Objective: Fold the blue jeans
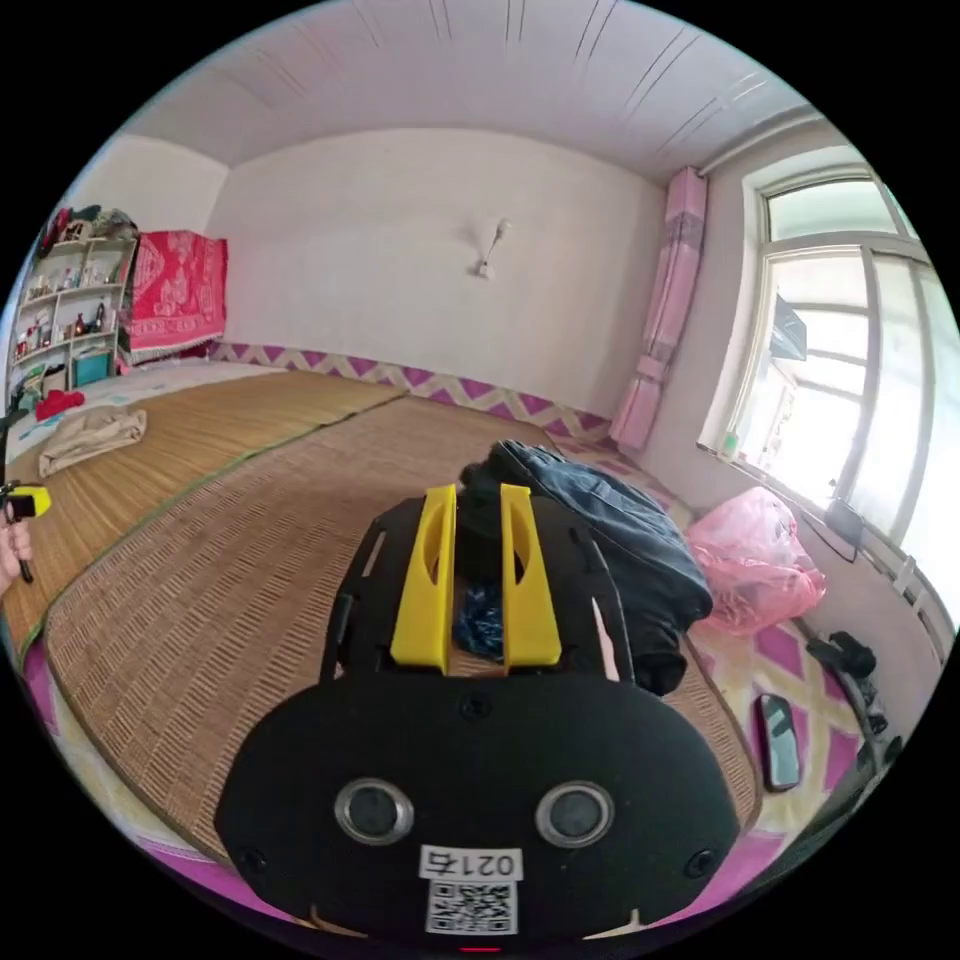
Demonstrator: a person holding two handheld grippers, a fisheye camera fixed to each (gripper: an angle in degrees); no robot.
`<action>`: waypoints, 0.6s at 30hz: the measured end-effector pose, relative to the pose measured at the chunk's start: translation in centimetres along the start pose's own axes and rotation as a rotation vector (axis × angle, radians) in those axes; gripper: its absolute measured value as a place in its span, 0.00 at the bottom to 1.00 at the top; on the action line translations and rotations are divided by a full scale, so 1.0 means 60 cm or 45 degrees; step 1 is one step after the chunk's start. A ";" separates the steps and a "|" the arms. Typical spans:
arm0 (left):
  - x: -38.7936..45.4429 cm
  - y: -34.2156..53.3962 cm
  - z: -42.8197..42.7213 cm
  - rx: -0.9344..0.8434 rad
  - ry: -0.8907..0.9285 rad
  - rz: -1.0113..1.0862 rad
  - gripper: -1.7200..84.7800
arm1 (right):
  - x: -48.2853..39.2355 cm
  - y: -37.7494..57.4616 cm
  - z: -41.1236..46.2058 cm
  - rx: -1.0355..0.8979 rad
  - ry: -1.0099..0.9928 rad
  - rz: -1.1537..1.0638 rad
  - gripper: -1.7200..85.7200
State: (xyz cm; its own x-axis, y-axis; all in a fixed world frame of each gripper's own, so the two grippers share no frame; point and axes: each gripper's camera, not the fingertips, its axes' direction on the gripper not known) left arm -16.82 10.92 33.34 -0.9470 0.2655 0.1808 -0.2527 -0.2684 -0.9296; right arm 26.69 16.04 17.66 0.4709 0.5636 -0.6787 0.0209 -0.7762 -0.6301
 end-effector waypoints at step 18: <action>-0.078 0.011 -0.021 0.025 0.395 -0.085 0.01 | -0.071 -0.145 0.309 -0.488 0.079 -0.569 0.23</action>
State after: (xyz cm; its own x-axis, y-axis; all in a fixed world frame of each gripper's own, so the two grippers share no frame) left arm -12.29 10.67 31.45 -0.8230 0.5524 0.1320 -0.3192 -0.2575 -0.9120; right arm 8.17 25.64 19.03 0.3935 0.8508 -0.3484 0.5404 -0.5206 -0.6610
